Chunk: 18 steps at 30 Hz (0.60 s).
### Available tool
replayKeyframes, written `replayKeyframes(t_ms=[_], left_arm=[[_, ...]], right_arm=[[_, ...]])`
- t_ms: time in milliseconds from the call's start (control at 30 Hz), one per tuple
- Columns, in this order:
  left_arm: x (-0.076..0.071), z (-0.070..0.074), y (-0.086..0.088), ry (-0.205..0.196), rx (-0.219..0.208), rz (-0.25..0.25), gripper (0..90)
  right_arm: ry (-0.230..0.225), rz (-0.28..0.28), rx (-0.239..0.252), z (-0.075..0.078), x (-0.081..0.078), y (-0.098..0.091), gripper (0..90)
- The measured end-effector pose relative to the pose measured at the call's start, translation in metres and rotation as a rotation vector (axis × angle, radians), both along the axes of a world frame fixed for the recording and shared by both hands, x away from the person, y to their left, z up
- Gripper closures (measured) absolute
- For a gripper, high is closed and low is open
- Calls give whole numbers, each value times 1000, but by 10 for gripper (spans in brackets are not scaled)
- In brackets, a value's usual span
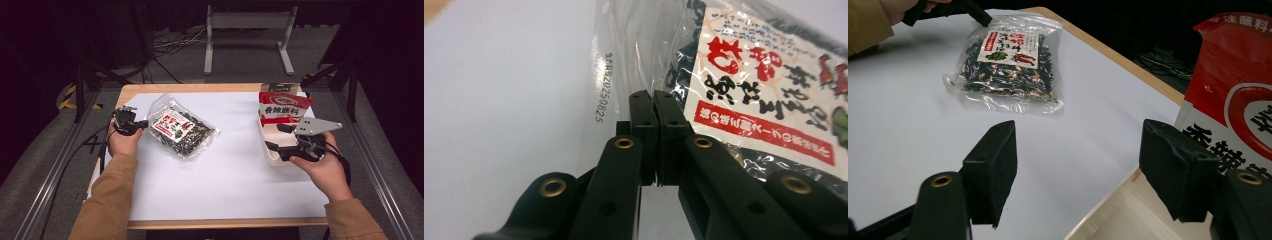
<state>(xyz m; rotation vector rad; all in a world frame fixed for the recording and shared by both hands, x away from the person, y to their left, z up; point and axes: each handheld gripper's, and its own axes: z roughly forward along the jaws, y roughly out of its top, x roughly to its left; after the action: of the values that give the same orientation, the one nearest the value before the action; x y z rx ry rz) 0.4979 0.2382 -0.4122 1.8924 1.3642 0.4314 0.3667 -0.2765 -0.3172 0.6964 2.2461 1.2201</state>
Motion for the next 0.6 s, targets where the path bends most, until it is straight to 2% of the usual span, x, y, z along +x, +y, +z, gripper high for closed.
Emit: replayKeyframes(t_ms=[233, 367, 567, 600], left_arm=[[-20, 31, -3, -104, -18, -42, 889], [-33, 54, -10, -167, -9, -96, 889], [-51, 77, -21, -254, -18, -152, 889], [-55, 82, -24, -273, -6, -164, 889]], right_arm=[[-5, 11, 7, 2, -2, 3, 331], [-19, 15, 6, 4, -2, 5, 330], [-14, 31, -3, 4, 1, 12, 329], [-13, 36, -5, 4, 1, 13, 329]])
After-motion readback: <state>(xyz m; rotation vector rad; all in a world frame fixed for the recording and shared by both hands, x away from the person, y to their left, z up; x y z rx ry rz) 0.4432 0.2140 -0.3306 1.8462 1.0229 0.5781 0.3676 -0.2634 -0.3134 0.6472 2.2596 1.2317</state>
